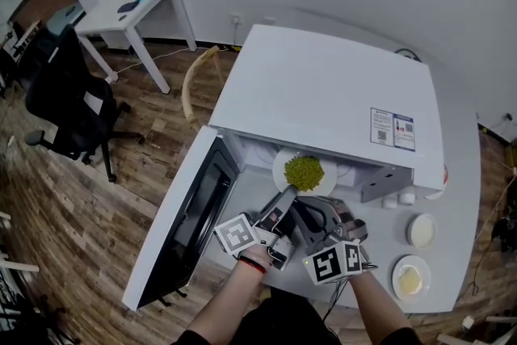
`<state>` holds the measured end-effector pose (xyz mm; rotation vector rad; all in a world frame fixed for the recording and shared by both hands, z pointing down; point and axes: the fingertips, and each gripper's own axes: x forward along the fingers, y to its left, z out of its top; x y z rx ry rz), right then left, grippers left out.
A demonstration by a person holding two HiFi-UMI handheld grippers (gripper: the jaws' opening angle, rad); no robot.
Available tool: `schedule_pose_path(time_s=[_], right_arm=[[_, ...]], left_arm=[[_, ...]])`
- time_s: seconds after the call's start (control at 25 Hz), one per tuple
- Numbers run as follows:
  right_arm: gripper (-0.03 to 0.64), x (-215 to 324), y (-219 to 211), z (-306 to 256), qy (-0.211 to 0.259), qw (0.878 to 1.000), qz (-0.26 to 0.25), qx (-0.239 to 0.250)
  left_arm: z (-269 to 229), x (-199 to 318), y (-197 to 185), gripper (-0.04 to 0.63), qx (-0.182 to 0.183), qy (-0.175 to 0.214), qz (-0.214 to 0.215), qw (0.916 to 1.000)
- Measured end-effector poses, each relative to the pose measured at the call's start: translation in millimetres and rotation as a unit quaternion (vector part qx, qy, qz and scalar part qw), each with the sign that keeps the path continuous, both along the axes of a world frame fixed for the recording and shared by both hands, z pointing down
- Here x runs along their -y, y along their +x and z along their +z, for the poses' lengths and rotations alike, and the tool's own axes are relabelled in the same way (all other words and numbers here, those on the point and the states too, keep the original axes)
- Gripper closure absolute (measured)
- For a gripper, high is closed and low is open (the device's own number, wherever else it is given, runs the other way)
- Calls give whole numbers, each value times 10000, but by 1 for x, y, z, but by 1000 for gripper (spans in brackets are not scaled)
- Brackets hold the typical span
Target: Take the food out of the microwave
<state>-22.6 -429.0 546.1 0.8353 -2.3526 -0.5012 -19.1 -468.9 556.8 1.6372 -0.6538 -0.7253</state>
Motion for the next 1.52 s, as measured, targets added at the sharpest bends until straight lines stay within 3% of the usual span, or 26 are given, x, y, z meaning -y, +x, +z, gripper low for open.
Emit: schedule_pose_path(time_s=[0.2, 0.6, 0.8, 0.92, 1.0, 1.12, 1.24, 1.32, 1.44, 1.52], right_arm=[[566, -9, -3, 0, -5, 9997, -261, 30], [565, -16, -1, 3, -51, 9992, -380, 63], [564, -20, 8, 4, 2, 9999, 62, 83], [564, -19, 27, -1, -221, 9962, 638, 549], [563, -15, 43, -2, -600, 9856, 1171, 1062], [563, -8, 67, 3, -1304, 9508, 2024, 1950], [551, -8, 77, 13, -2081, 9016, 2522, 2834], [501, -11, 73, 19, -2655, 8602, 2617, 3479], [493, -13, 70, 24, -3318, 7857, 2781, 4419], [478, -14, 68, 24, -3609, 7431, 2816, 4881]], left_arm=[[-1, 4, 5, 460, -245, 3, 25, 9997], [4, 9, 12, 496, -312, -29, 25, 9995], [9, 8, 12, 519, -468, -180, -45, 9987], [11, 9, 11, 527, -554, -254, -89, 9981], [12, 8, 9, 528, -574, -276, -116, 9979], [11, 4, 7, 528, -610, -288, -145, 9976], [11, -1, 6, 528, -654, -331, -153, 9972], [10, -5, 3, 528, -695, -346, -186, 9968], [10, -8, -4, 529, -727, -300, -254, 9966], [8, -11, -9, 528, -737, -267, -292, 9965]])
